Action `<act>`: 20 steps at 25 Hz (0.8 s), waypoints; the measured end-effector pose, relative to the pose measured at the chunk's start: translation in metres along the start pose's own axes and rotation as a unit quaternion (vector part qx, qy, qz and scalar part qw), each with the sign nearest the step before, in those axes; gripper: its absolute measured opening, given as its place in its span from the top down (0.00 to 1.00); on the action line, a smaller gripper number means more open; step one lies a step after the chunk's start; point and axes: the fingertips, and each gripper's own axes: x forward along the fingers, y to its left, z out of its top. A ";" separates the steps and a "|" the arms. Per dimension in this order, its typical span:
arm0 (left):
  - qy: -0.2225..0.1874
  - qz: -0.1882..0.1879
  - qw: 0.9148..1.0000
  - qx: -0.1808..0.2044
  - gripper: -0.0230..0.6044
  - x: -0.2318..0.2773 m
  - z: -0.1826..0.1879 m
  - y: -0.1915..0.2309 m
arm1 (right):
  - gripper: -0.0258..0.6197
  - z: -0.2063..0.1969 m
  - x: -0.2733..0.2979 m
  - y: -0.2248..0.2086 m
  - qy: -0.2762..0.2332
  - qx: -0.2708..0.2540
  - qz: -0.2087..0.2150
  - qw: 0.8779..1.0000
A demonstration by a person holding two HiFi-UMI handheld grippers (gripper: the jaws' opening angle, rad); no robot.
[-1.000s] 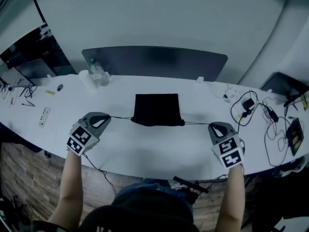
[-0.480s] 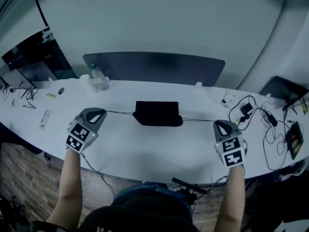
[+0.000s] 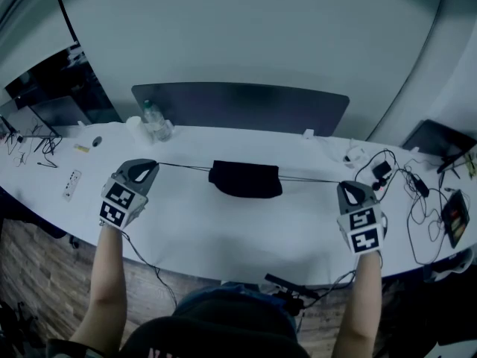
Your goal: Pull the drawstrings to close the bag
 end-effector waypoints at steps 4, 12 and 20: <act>0.000 0.020 1.000 -0.005 0.94 -0.005 0.002 0.011 | 0.95 0.003 -0.003 -0.010 0.001 0.002 -0.019 1.000; -0.012 0.044 0.999 -0.024 0.94 -0.013 0.003 0.033 | 0.95 0.006 -0.015 -0.030 -0.007 0.012 -0.056 0.998; -0.028 0.059 0.998 -0.027 0.94 -0.016 0.007 0.043 | 0.95 0.007 -0.024 -0.051 -0.008 0.015 -0.095 0.995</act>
